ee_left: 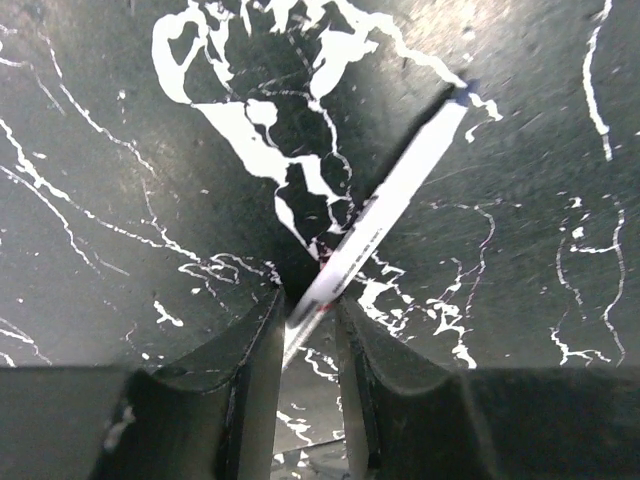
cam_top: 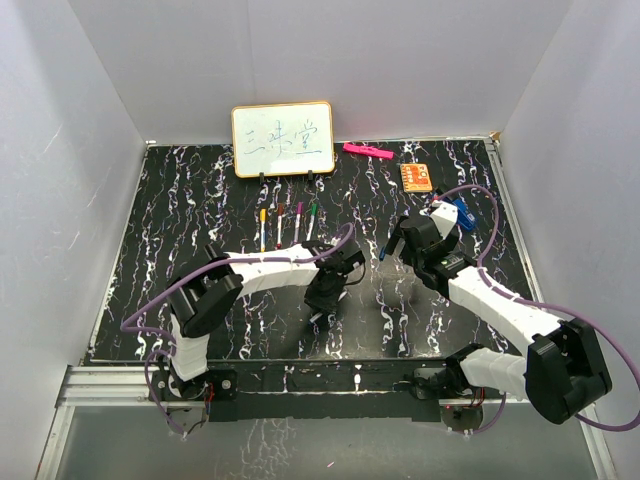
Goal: Insert the pens into the pen caps
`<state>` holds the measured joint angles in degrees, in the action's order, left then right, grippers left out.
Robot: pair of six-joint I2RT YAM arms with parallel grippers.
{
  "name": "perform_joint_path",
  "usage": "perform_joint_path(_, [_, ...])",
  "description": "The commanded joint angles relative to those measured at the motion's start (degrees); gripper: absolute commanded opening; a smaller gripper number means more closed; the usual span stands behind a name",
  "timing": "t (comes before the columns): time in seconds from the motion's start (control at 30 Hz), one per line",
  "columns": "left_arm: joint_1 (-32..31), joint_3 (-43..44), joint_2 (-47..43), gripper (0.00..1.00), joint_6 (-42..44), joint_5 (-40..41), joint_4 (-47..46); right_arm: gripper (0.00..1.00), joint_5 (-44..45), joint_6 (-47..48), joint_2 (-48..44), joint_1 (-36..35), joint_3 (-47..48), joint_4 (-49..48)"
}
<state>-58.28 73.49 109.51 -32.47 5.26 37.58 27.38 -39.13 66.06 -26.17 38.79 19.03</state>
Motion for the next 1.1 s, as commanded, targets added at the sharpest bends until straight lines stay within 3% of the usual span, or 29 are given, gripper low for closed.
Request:
perform_joint_path(0.0, [0.3, -1.4, 3.3, 0.25, 2.5, -0.1, 7.5, 0.93, 0.2, -0.8, -0.3, 0.3, 0.0, -2.6])
perform_joint_path(0.37, [0.4, -1.1, 5.5, 0.26, 7.4, -2.8, 1.8, 0.93, -0.6, -0.8, -1.9, 0.3, -0.1, -2.5])
perform_joint_path(1.07, [1.8, -0.2, 4.3, 0.28, 11.8, 1.9, -5.9, 0.93, -2.9, -0.1, -4.2, 0.3, -1.7, -4.7])
